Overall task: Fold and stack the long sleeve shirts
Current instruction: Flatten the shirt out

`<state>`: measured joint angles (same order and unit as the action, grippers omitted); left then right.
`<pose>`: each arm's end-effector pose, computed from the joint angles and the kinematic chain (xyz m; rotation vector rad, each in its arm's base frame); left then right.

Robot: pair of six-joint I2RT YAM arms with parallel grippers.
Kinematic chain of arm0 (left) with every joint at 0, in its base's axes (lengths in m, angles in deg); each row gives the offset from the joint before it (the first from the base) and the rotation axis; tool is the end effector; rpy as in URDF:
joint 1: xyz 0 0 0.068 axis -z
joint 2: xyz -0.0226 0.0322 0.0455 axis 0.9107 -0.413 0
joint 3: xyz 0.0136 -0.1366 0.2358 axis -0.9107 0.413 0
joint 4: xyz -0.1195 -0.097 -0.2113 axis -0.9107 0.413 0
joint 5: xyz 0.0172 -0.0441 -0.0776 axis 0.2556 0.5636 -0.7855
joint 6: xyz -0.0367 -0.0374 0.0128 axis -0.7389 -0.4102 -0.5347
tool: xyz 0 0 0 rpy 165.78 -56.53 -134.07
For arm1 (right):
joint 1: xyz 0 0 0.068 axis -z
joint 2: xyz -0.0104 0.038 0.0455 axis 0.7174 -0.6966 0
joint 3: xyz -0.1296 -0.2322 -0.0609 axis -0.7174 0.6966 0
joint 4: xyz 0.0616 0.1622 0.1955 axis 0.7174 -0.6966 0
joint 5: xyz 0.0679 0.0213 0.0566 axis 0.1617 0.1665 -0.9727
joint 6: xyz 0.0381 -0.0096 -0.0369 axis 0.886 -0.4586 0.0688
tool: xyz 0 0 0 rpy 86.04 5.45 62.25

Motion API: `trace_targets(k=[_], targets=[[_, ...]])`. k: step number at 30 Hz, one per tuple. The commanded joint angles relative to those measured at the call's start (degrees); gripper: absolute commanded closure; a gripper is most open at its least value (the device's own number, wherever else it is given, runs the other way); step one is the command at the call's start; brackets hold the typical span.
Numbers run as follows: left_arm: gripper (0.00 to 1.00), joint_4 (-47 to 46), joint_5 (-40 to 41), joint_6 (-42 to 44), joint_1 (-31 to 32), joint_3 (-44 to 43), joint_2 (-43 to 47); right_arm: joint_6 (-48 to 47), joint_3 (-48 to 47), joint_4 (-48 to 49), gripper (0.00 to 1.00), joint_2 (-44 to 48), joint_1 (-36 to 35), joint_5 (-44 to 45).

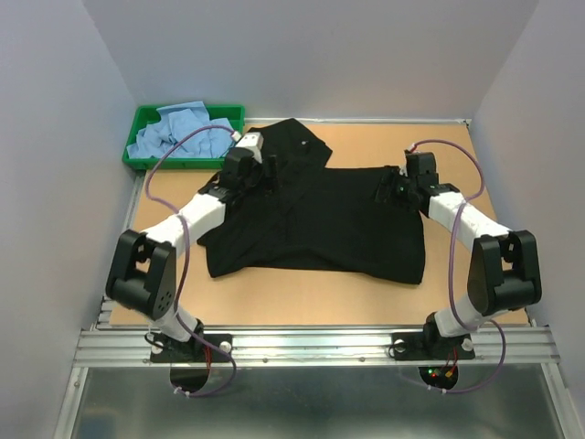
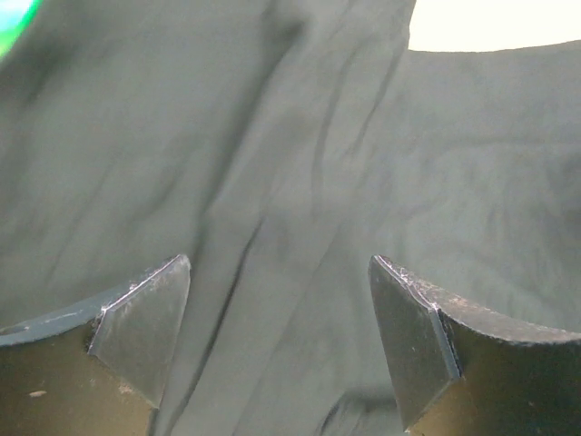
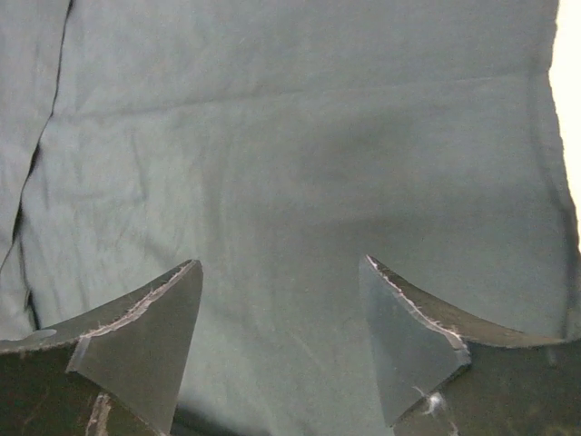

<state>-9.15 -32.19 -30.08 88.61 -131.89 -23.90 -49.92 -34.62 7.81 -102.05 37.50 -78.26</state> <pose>0.3217 -0.1379 0.2658 0.1170 2.0308 -0.4861 0.3276 0.0516 0.2264 0.2351 2.3915 0.3622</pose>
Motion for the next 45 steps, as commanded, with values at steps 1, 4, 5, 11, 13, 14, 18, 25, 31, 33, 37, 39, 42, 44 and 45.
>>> trace_targets(k=[1,4,5,11,13,14,18,25,31,33,37,39,42,44,45], targets=[[0.12,-2.54,5.81,6.15,4.50,-10.14,-6.96,2.12,3.14,2.12,0.24,6.17,0.08,2.07],[0.15,-2.10,10.56,8.53,7.23,-19.53,-16.17,3.35,6.13,2.04,0.21,10.04,-0.01,1.81],[0.15,-1.92,10.74,8.79,7.75,-21.31,-17.86,3.62,6.66,2.04,0.20,10.91,-0.01,1.54],[0.20,-0.96,13.55,10.37,10.65,-33.43,-29.89,6.78,11.14,1.77,0.14,15.84,0.08,-0.39],[0.20,-0.96,14.17,10.81,11.36,-35.55,-32.02,7.05,12.02,1.60,0.13,16.90,0.08,-1.18],[0.20,-0.96,14.87,10.82,11.97,-37.65,-33.94,7.05,12.64,1.51,0.13,17.25,-0.01,-1.70],[0.20,-1.83,16.89,8.89,12.68,-41.80,-38.08,7.49,14.05,1.33,0.13,19.36,-0.01,-2.33],[0.21,-2.89,25.59,-0.34,12.94,-46.02,-43.18,8.63,15.02,0.89,0.13,20.94,-0.01,-3.64],[0.27,1.50,31.92,-8.41,12.77,-51.38,-46.96,8.81,16.42,0.37,0.13,23.40,-0.01,-3.82],[0.27,3.61,32.63,-9.83,12.51,-53.92,-48.81,8.81,16.95,0.19,0.13,24.28,-0.01,-3.99],[0.27,7.48,34.12,-13.87,11.80,-58.14,-51.88,8.98,17.65,-0.07,0.13,25.51,-0.01,-4.70],[0.28,8.79,33.78,-14.84,11.36,-58.94,-52.50,8.98,18.00,-0.16,0.13,26.21,-0.01,-5.05],[0.31,12.30,33.07,-17.30,10.22,-61.84,-54.17,8.72,18.62,-0.25,0.13,27.00,-0.01,-5.05],[0.38,13.54,31.41,-18.79,9.78,-62.98,-55.05,8.72,18.80,-0.25,0.13,27.18,0.08,-5.31],[0.39,14.50,30.96,-19.33,9.52,-62.99,-55.23,8.63,18.88,-0.25,0.13,27.27,0.08,-5.31]])
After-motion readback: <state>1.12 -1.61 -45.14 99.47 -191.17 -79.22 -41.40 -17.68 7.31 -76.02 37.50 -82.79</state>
